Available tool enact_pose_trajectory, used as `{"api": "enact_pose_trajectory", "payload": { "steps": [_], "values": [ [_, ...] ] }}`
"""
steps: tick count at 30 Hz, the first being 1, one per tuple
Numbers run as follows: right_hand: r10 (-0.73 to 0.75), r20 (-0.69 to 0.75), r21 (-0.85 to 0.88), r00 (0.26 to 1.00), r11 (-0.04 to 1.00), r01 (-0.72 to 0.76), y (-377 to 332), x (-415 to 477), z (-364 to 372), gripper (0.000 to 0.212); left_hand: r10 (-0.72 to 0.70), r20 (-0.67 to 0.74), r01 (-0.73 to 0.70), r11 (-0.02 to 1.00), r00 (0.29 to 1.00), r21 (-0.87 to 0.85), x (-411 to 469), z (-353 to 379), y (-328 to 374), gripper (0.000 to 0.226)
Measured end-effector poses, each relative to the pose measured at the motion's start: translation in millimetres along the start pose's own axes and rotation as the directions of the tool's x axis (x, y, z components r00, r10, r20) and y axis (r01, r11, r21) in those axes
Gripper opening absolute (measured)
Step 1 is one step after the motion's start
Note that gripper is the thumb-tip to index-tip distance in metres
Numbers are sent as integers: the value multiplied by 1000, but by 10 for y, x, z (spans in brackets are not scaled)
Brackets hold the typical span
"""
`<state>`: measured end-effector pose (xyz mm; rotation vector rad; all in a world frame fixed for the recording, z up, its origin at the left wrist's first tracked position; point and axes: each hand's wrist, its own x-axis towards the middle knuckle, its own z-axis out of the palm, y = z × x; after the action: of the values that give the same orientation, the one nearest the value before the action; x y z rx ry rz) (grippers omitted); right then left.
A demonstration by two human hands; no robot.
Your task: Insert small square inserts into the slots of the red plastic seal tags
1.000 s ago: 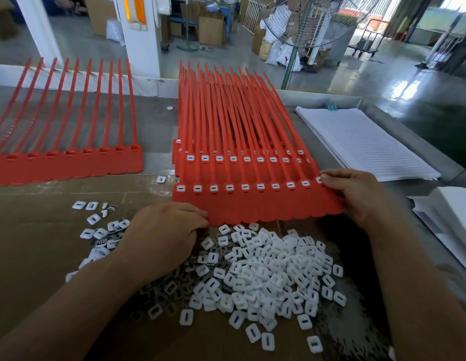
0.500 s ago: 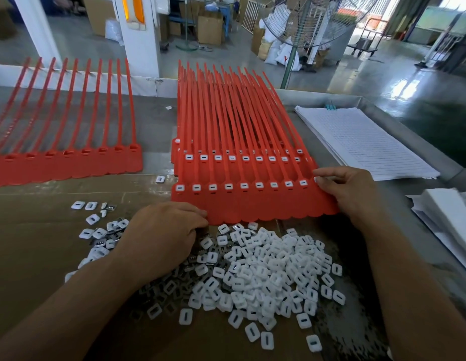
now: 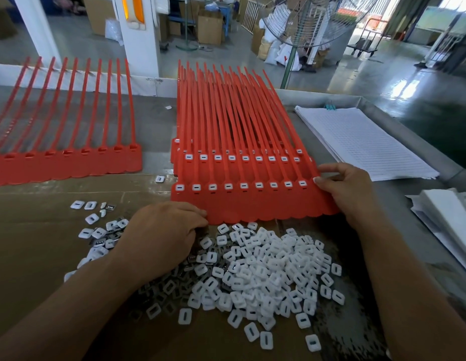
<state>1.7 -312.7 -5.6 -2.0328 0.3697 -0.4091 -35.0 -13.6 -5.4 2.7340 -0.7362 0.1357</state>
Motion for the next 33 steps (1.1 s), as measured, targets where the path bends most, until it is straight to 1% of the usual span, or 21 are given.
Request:
{"api": "enact_pose_trajectory", "payload": {
  "steps": [2, 6, 9, 18, 23, 29, 33],
  "values": [
    [23, -15, 12, 1000, 1000, -23, -5, 8, 4, 21, -1, -1, 1, 1000, 1000, -3, 2, 0, 0, 36],
    [121, -7, 91, 993, 989, -120, -7, 6, 11, 13, 4, -5, -4, 1000, 1000, 1, -1, 2, 1, 36],
    [160, -10, 128, 987, 979, -158, -25, -2, 3, 14, 12, -10, -12, 1000, 1000, -1, -3, 4, 4, 36],
    [170, -22, 117, 985, 979, -166, -65, -29, 33, 15, 21, -19, -21, 1000, 1000, -10, -9, 8, 2, 36],
    [159, -42, 96, 986, 983, -155, -68, -32, 47, 17, 4, -44, -5, 1000, 999, -27, -18, 4, 19, 31],
    [156, -50, 89, 987, 985, -151, -75, -34, 58, 17, -4, -31, 3, 1000, 1000, -24, -31, -19, 35, 28],
    [150, -58, 88, 987, 986, -145, -85, -33, 64, 18, 7, -31, -7, 1000, 999, -17, -35, -16, 26, 31]
  ]
}}
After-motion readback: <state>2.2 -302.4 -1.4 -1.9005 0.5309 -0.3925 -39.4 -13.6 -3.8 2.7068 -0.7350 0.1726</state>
